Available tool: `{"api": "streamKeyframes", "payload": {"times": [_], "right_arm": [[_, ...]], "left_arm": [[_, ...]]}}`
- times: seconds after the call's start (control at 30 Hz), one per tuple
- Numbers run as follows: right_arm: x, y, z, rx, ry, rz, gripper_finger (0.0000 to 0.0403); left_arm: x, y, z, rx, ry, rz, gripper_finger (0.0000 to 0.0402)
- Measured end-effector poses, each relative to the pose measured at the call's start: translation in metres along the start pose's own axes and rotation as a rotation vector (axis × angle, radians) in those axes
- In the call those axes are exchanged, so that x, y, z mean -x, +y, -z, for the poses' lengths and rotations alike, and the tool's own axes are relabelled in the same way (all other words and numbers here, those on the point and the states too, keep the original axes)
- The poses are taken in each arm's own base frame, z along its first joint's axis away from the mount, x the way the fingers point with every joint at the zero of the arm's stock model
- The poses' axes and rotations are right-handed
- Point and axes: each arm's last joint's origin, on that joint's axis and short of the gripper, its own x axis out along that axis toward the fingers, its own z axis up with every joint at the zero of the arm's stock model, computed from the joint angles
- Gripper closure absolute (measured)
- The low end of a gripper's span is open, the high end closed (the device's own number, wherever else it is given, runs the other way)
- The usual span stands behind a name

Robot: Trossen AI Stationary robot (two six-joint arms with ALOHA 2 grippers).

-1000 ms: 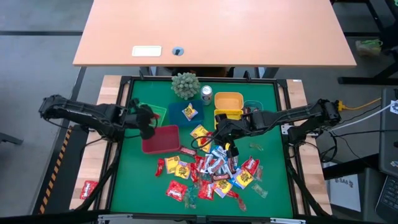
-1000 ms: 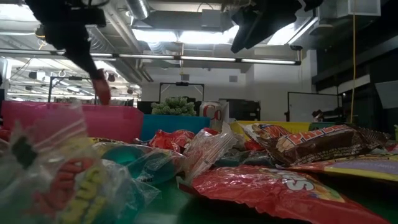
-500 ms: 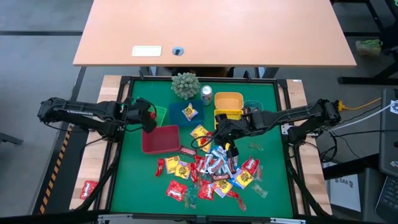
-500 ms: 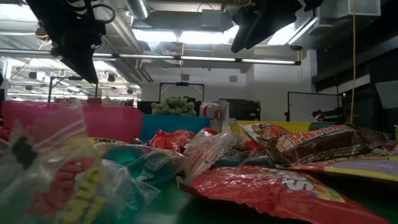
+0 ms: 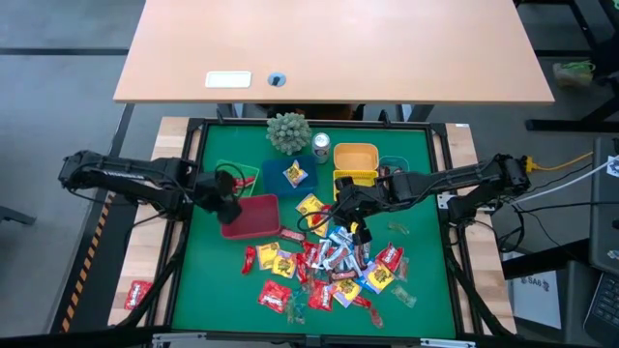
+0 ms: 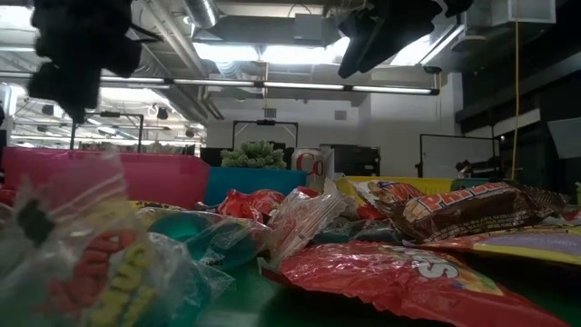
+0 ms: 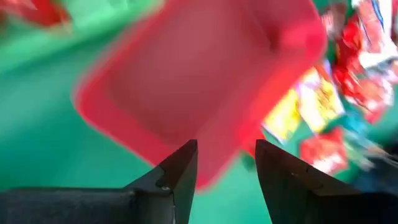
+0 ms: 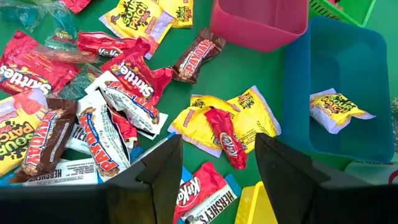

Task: Sort candy
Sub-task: Put the red chocolate bar into the green bin

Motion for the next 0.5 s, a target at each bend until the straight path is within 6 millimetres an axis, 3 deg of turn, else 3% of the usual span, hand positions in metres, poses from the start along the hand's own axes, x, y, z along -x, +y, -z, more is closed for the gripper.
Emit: {"api": "streamKeyframes", "payload": {"times": [0.23,0.5], "right_arm": [[0.000,0.001,0.002,0.001,0.021,-0.006,0.0203],[0.000,0.001,0.003,-0.059,0.034,-0.008,0.0203]], "left_arm": [[-0.003,-0.014,0.021,0.101,0.066,0.057,0.0255],[-0.013,-0.040,0.044,0.126,0.027,0.135,0.0255]]}}
